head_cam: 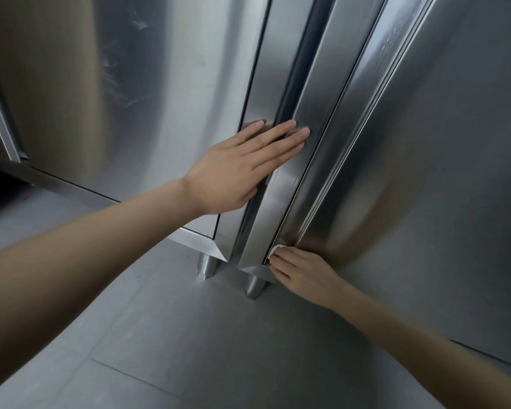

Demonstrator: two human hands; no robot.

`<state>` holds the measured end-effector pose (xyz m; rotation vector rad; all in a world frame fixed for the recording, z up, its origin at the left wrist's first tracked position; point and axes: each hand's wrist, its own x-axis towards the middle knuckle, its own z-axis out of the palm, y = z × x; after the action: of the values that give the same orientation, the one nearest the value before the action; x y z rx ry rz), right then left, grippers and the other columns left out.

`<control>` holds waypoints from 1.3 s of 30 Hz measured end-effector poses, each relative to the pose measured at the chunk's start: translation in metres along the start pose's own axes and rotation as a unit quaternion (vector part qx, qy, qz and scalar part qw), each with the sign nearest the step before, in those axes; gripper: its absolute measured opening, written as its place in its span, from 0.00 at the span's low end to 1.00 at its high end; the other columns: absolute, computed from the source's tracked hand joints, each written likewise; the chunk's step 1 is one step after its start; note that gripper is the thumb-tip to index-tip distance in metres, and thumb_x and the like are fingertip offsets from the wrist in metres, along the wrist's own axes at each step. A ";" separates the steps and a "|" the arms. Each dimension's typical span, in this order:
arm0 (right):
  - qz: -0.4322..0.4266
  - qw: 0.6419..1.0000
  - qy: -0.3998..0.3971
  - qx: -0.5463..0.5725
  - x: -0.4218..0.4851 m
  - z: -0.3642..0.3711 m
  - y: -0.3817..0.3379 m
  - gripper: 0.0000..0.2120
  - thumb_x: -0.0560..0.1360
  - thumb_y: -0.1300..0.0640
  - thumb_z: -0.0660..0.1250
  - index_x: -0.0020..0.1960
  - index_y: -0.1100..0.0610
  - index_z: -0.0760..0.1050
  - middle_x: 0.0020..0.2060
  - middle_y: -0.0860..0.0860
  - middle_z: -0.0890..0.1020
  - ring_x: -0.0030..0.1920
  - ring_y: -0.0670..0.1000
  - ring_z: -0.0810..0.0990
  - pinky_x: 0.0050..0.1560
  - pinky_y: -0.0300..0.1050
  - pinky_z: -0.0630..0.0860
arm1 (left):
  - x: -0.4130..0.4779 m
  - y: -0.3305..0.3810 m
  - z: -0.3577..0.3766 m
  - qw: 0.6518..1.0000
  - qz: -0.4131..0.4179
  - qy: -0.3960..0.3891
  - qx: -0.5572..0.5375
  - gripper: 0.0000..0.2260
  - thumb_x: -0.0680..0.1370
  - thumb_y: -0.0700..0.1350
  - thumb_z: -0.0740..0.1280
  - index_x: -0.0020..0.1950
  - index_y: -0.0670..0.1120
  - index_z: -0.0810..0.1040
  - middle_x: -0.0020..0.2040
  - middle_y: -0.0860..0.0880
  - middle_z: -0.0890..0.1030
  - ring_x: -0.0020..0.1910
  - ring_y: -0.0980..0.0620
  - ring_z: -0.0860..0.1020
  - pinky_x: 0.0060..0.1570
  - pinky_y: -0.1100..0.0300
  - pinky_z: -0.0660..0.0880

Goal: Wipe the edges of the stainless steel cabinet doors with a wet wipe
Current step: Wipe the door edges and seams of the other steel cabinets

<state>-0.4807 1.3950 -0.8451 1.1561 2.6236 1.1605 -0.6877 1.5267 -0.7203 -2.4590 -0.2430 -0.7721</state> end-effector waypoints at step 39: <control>0.085 0.960 0.192 -0.187 0.071 -0.254 0.230 0.05 0.73 0.61 0.71 0.39 0.62 0.81 0.38 0.56 0.82 0.41 0.57 0.81 0.41 0.48 0.78 | 0.186 -0.093 -0.136 0.970 -0.059 0.233 0.033 0.26 0.81 0.46 0.55 0.78 0.39 0.57 0.78 0.43 0.57 0.78 0.45 0.54 0.76 0.48 0.54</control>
<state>-0.4716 1.3853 -0.4951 1.1902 2.4085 1.9919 -0.6297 1.5307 -0.4789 -2.1399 -0.2326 -1.3392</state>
